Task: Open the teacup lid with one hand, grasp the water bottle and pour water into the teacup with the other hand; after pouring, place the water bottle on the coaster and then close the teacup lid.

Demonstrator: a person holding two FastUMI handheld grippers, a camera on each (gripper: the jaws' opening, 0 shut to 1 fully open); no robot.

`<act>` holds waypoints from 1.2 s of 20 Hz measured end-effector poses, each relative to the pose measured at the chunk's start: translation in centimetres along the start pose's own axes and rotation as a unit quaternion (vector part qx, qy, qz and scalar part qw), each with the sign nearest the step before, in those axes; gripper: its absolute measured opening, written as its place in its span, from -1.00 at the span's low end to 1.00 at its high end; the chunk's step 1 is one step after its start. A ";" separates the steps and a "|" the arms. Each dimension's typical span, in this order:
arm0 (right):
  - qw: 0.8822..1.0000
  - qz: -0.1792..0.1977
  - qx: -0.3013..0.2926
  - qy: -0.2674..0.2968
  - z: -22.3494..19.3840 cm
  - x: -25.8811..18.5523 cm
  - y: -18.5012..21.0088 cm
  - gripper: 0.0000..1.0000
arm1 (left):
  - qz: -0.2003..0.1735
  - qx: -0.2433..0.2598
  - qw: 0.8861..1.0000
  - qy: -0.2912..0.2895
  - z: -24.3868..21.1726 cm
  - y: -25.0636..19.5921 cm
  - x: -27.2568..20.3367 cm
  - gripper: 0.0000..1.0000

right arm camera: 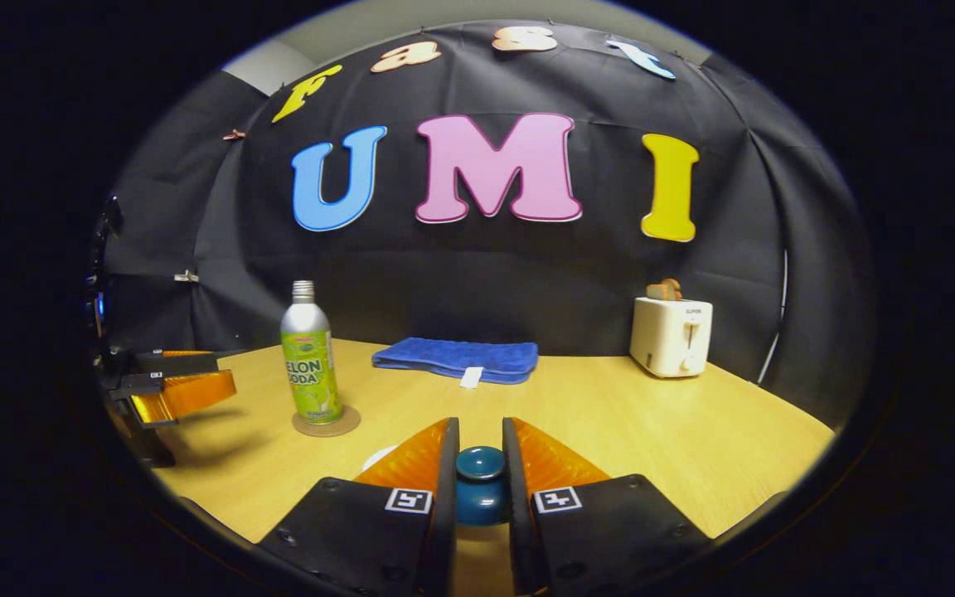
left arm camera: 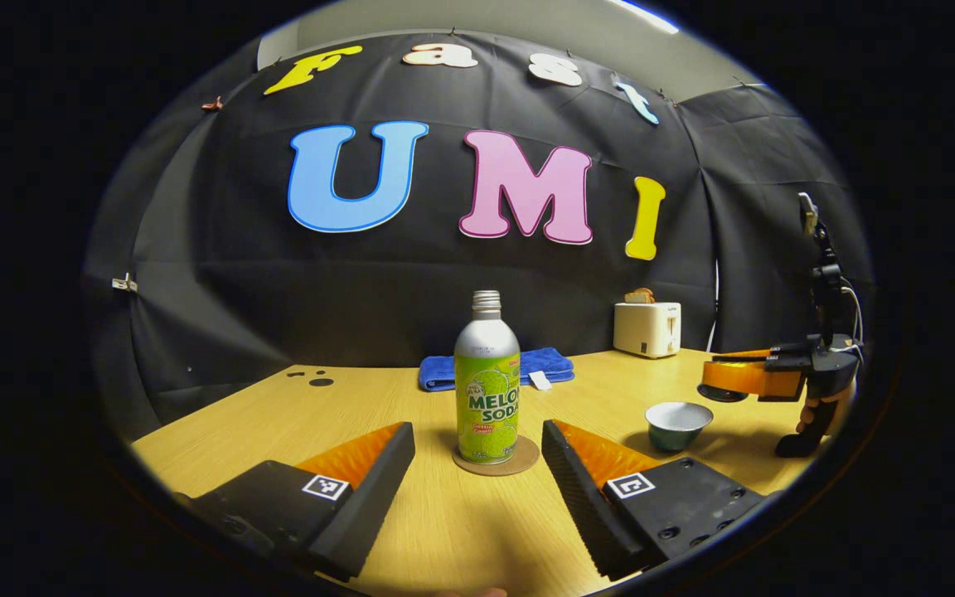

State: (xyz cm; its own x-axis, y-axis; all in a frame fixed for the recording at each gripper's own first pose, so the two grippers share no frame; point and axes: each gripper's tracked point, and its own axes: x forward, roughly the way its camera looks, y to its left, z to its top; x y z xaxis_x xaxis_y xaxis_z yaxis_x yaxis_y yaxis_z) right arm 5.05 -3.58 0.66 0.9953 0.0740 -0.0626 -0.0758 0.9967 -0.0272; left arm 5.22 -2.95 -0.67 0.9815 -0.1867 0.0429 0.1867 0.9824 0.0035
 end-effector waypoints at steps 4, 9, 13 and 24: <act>1.000 0.005 -0.003 0.020 -0.9 1.6 1.6 -0.41 | -0.019 0.001 1.000 -0.001 0.0 -0.8 -0.1 0.94; 0.999 0.020 0.006 0.048 -2.2 2.7 2.9 -0.40 | -0.022 0.000 1.000 -0.001 0.1 -0.7 -0.2 0.94; 0.997 0.027 0.007 0.068 -2.8 3.1 3.4 -0.40 | -0.022 0.001 1.000 0.000 0.1 -0.8 -0.1 0.94; 0.999 0.011 -0.001 0.036 -1.3 1.7 2.4 0.01 | -0.006 0.000 1.000 0.001 0.0 -0.3 -0.3 0.94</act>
State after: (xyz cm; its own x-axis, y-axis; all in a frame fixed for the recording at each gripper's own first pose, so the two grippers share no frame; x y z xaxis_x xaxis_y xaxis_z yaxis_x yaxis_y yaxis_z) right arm 6.52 -1.15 -0.83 0.9866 0.0931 -0.1338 -0.0975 0.9949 -0.0268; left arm 4.85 -3.17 -0.69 0.9794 -0.1975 0.0418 0.1975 0.9803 0.0044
